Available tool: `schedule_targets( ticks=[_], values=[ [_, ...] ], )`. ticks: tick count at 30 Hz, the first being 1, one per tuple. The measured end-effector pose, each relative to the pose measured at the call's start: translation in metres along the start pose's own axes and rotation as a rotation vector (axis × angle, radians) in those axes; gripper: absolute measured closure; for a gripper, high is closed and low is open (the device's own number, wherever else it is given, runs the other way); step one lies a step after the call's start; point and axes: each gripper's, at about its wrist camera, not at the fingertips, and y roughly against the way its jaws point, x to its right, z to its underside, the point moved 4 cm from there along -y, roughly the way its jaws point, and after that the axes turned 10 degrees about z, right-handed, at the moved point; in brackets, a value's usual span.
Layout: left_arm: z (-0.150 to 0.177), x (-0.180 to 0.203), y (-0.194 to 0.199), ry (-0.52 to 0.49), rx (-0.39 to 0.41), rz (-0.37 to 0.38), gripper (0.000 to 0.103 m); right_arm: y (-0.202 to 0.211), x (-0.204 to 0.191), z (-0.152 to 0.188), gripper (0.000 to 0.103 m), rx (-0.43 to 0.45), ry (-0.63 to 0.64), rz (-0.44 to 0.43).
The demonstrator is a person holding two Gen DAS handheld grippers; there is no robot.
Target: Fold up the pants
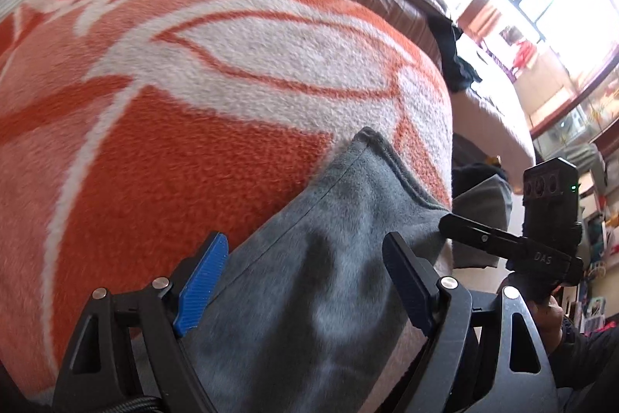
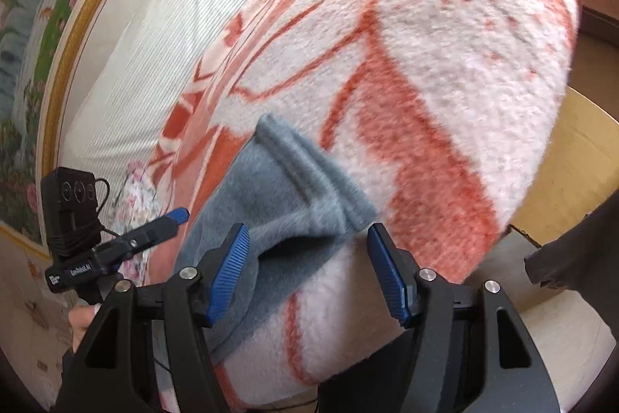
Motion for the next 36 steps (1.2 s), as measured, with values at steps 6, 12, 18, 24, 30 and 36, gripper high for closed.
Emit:
schedule_targets(
  ticks=[6, 12, 18, 24, 30, 36],
  values=[
    [-0.014, 0.011, -0.038, -0.07, -0.075, 0.014, 0.021, -0.003, 0.007, 0.003, 0.037, 0.002, -0.024, 0.012],
    [-0.028, 0.023, -0.075, -0.148, -0.156, -0.026, 0.021, -0.004, 0.003, 0.003, 0.061, 0.041, -0.002, -0.028],
    [-0.044, 0.028, -0.09, -0.14, -0.154, -0.041, 0.024, -0.006, 0.009, 0.003, 0.088, 0.043, -0.006, -0.091],
    [-0.062, 0.05, -0.097, -0.196, -0.174, 0.014, 0.084, 0.005, 0.005, -0.008, 0.091, 0.071, 0.014, -0.132],
    [-0.087, 0.043, -0.078, -0.127, -0.071, 0.117, 0.088, 0.027, -0.003, -0.035, 0.092, 0.144, 0.042, -0.138],
    [-0.081, 0.044, -0.029, -0.095, 0.067, 0.221, 0.089, 0.043, -0.024, -0.034, 0.092, 0.157, 0.06, -0.191]
  ],
)
